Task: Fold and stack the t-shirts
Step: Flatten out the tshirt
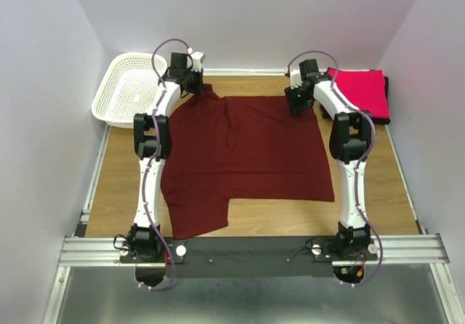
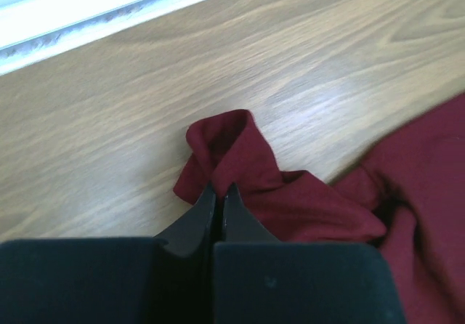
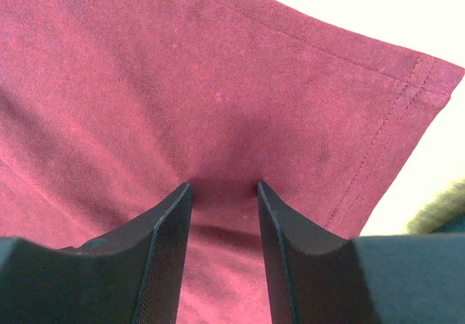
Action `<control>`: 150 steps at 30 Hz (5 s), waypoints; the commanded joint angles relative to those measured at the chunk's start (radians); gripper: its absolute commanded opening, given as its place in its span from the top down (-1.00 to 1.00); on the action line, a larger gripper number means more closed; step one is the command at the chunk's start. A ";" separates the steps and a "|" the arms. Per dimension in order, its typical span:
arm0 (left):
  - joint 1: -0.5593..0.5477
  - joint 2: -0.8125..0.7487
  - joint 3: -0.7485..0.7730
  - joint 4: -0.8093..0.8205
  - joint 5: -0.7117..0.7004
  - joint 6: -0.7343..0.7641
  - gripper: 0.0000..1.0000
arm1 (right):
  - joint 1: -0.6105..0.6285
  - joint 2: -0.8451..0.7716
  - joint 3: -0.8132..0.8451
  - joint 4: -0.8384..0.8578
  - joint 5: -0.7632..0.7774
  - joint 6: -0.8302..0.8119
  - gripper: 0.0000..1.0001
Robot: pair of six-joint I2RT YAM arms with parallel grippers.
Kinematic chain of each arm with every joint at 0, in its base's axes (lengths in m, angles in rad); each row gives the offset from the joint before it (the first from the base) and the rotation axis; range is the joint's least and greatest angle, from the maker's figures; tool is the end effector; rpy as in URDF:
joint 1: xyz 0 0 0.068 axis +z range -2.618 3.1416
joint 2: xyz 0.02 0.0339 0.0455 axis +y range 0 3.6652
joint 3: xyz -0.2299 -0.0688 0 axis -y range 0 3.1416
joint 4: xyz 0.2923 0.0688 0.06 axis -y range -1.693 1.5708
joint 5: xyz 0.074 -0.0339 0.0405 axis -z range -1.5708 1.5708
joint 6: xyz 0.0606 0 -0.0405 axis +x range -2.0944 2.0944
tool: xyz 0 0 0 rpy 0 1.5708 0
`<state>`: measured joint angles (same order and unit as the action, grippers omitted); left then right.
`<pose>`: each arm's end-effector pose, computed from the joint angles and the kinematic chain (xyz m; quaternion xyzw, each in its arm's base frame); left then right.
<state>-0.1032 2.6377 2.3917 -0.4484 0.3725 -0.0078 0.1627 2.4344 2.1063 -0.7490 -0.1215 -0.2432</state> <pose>0.6141 -0.0858 0.1280 0.1209 0.8851 -0.1906 0.4070 0.5459 0.0970 0.1073 -0.2096 0.9450 0.0490 0.2461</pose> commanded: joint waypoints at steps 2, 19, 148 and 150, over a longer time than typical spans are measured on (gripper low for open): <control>0.022 -0.121 0.026 0.140 0.229 0.053 1.00 | -0.002 0.020 -0.031 -0.101 0.011 -0.013 0.06; -0.003 -0.912 -1.045 -0.056 0.252 1.112 0.84 | -0.020 -0.253 -0.405 -0.101 -0.027 -0.137 0.35; 0.005 -0.374 -0.241 0.309 -0.099 0.609 1.00 | -0.178 -0.132 -0.065 0.240 -0.127 0.021 0.99; -0.009 -0.345 -0.236 0.338 -0.153 0.621 1.00 | -0.178 -0.126 -0.062 0.253 -0.119 0.025 0.99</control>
<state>-0.0734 2.2448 2.1155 -0.2451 0.3290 0.6186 -0.0040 2.2997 2.0525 -0.5690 -0.2771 -0.2443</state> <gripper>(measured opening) 0.009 0.012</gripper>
